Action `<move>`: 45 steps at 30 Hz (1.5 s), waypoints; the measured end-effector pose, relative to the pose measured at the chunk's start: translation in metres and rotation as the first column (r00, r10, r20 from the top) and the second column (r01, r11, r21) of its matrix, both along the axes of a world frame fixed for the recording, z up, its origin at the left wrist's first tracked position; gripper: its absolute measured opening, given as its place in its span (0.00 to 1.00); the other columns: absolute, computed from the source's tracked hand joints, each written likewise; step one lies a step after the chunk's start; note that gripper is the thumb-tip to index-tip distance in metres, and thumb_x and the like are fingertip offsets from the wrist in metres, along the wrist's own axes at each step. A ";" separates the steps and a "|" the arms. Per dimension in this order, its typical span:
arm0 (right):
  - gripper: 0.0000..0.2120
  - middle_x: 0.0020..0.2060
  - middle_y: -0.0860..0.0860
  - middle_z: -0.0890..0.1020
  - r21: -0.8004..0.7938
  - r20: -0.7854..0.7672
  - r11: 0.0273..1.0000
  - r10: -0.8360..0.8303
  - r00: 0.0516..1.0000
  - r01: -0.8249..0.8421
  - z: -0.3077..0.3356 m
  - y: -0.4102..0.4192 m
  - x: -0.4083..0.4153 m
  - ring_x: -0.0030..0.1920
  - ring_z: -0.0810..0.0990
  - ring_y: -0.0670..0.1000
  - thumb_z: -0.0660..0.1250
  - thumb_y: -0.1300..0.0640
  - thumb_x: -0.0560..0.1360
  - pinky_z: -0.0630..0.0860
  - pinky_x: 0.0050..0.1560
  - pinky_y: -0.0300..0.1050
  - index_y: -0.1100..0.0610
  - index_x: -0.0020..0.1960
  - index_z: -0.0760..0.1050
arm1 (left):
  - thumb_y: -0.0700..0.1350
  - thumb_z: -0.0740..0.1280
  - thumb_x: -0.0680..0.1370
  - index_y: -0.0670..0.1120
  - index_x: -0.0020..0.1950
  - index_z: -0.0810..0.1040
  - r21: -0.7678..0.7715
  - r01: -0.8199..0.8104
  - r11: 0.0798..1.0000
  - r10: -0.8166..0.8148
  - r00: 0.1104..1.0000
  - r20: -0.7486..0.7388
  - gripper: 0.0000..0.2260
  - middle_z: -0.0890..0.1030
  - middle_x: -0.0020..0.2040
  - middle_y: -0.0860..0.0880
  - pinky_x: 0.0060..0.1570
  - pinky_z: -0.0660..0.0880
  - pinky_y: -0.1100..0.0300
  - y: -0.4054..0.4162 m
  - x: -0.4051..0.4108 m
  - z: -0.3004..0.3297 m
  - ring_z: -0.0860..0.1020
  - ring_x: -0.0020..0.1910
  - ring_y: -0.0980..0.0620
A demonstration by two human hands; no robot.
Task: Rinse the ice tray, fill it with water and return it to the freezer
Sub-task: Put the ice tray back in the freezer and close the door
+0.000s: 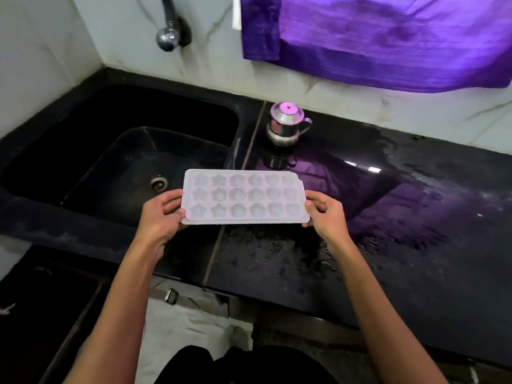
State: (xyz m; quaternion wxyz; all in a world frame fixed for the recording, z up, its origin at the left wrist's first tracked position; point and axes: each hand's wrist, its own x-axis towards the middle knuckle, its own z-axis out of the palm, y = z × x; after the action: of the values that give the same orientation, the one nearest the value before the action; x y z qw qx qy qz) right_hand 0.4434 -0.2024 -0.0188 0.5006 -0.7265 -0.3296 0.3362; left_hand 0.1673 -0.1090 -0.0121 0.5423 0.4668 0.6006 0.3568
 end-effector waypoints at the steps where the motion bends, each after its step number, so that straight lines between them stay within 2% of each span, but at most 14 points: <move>1: 0.11 0.39 0.49 0.83 0.005 -0.007 0.999 0.033 0.999 -0.033 0.001 0.006 -0.008 0.28 0.75 0.49 0.60 0.65 0.80 0.76 0.29 0.37 0.59 0.59 0.77 | 0.29 0.61 0.77 0.42 0.65 0.73 0.008 -0.031 1.000 0.031 1.000 -0.001 0.18 0.79 0.59 0.46 0.46 0.77 0.57 -0.003 -0.012 0.001 0.79 0.50 0.51; 4: 0.11 0.39 0.47 0.83 0.005 -0.008 0.989 0.150 0.989 -0.150 0.000 0.025 -0.034 0.33 0.77 0.51 0.61 0.65 0.79 0.77 0.31 0.39 0.59 0.59 0.77 | 0.28 0.61 0.77 0.42 0.65 0.74 0.016 -0.141 0.990 0.141 0.990 0.002 0.18 0.79 0.57 0.47 0.46 0.77 0.58 -0.017 -0.047 0.002 0.79 0.48 0.53; 11: 0.12 0.37 0.55 0.82 -0.006 -0.003 0.904 0.427 0.904 -0.427 0.000 0.062 -0.118 0.26 0.75 0.46 0.61 0.68 0.78 0.76 0.29 0.38 0.61 0.59 0.77 | 0.27 0.60 0.77 0.40 0.64 0.73 0.028 -0.397 0.917 0.397 0.918 0.030 0.18 0.79 0.56 0.46 0.42 0.77 0.67 -0.068 -0.135 0.003 0.79 0.49 0.52; 13: 0.11 0.38 0.60 0.81 -0.001 -0.005 0.850 0.527 0.850 -0.527 0.002 0.067 -0.155 0.28 0.75 0.47 0.60 0.69 0.78 0.76 0.29 0.37 0.59 0.56 0.77 | 0.27 0.60 0.77 0.39 0.64 0.73 0.025 -0.488 0.872 0.488 0.873 0.014 0.18 0.78 0.56 0.45 0.39 0.77 0.70 -0.093 -0.165 0.004 0.78 0.51 0.50; 16: 0.12 0.38 0.53 0.82 -0.001 -0.025 0.757 0.653 0.757 -0.653 0.005 0.066 -0.215 0.26 0.75 0.44 0.61 0.68 0.79 0.76 0.29 0.36 0.57 0.56 0.77 | 0.26 0.60 0.76 0.38 0.65 0.72 0.036 -0.612 0.790 0.612 0.791 -0.001 0.18 0.78 0.56 0.44 0.35 0.75 0.74 -0.138 -0.211 0.007 0.77 0.52 0.50; 22: 0.11 0.39 0.50 0.83 -0.003 -0.032 0.561 0.827 0.561 -0.828 0.008 0.042 -0.317 0.31 0.76 0.49 0.61 0.65 0.79 0.76 0.29 0.35 0.55 0.56 0.77 | 0.27 0.61 0.76 0.41 0.63 0.74 0.050 -0.783 0.621 0.784 0.621 -0.003 0.18 0.79 0.58 0.43 0.43 0.76 0.65 -0.234 -0.276 0.004 0.80 0.50 0.53; 25: 0.11 0.40 0.49 0.83 0.002 -0.023 0.420 0.907 0.420 -0.907 0.006 0.022 -0.364 0.29 0.78 0.47 0.62 0.65 0.79 0.76 0.29 0.35 0.54 0.56 0.77 | 0.27 0.60 0.76 0.41 0.63 0.73 0.034 -0.862 0.506 0.862 0.506 0.019 0.18 0.80 0.54 0.46 0.34 0.76 0.71 -0.288 -0.292 0.004 0.80 0.38 0.63; 27: 0.10 0.42 0.51 0.83 -0.002 -0.030 0.341 0.940 0.341 -0.940 0.001 0.011 -0.391 0.29 0.78 0.43 0.62 0.64 0.79 0.76 0.30 0.35 0.54 0.57 0.76 | 0.27 0.60 0.76 0.42 0.62 0.74 0.010 -0.902 0.432 0.901 0.432 0.032 0.18 0.79 0.54 0.46 0.32 0.76 0.71 -0.319 -0.299 0.002 0.79 0.37 0.61; 30: 0.11 0.46 0.50 0.83 -0.009 -0.027 0.197 0.980 0.197 -0.980 -0.010 -0.012 -0.434 0.36 0.80 0.43 0.63 0.64 0.78 0.78 0.37 0.38 0.51 0.56 0.77 | 0.26 0.61 0.76 0.43 0.61 0.74 -0.001 -0.955 0.296 0.955 0.295 0.034 0.18 0.80 0.53 0.45 0.33 0.76 0.71 -0.371 -0.306 -0.004 0.79 0.36 0.63; 32: 0.12 0.45 0.48 0.83 -0.003 -0.029 0.099 0.995 0.099 -0.995 -0.016 -0.028 -0.460 0.35 0.80 0.42 0.63 0.64 0.78 0.77 0.33 0.37 0.52 0.57 0.77 | 0.26 0.61 0.76 0.42 0.60 0.74 -0.013 -0.980 0.198 0.980 0.197 0.042 0.18 0.80 0.51 0.46 0.33 0.76 0.71 -0.400 -0.306 -0.005 0.80 0.36 0.63; 34: 0.12 0.44 0.48 0.83 0.001 -0.040 -0.020 0.999 -0.020 -1.000 -0.018 -0.047 -0.487 0.30 0.79 0.42 0.63 0.65 0.78 0.76 0.29 0.36 0.53 0.57 0.77 | 0.26 0.61 0.76 0.42 0.59 0.74 -0.026 -0.995 0.092 0.995 0.090 0.046 0.17 0.80 0.50 0.47 0.32 0.76 0.70 -0.430 -0.302 -0.004 0.81 0.37 0.63; 38: 0.13 0.42 0.48 0.83 0.001 -0.085 -0.229 0.970 -0.229 -0.973 -0.016 -0.088 -0.536 0.27 0.78 0.42 0.61 0.67 0.78 0.76 0.28 0.36 0.52 0.55 0.77 | 0.26 0.61 0.75 0.42 0.60 0.74 -0.060 -0.992 -0.113 0.992 -0.115 0.043 0.17 0.79 0.54 0.44 0.32 0.77 0.69 -0.483 -0.290 -0.006 0.79 0.48 0.51; 41: 0.14 0.40 0.49 0.83 -0.001 -0.107 -0.387 0.917 -0.384 -0.922 -0.018 -0.120 -0.573 0.25 0.75 0.44 0.61 0.67 0.78 0.76 0.28 0.36 0.50 0.53 0.77 | 0.27 0.63 0.75 0.43 0.59 0.76 -0.087 -0.960 -0.265 0.963 -0.268 0.030 0.17 0.81 0.55 0.45 0.37 0.79 0.66 -0.519 -0.278 -0.010 0.80 0.51 0.51; 45: 0.12 0.41 0.54 0.83 -0.018 -0.121 -0.562 0.822 -0.556 -0.827 -0.024 -0.163 -0.619 0.24 0.74 0.44 0.61 0.67 0.79 0.75 0.28 0.37 0.57 0.57 0.77 | 0.27 0.63 0.75 0.44 0.60 0.76 -0.108 -0.880 -0.463 0.884 -0.467 0.014 0.18 0.81 0.52 0.47 0.33 0.76 0.70 -0.554 -0.264 -0.009 0.80 0.50 0.54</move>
State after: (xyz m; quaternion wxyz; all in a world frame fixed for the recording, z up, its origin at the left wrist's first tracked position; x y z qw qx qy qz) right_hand -0.1758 -0.3650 -0.0427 -0.0977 -0.0713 -0.7651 0.6325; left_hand -0.0967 -0.6632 -0.0213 0.0147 -0.3023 0.6897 0.6578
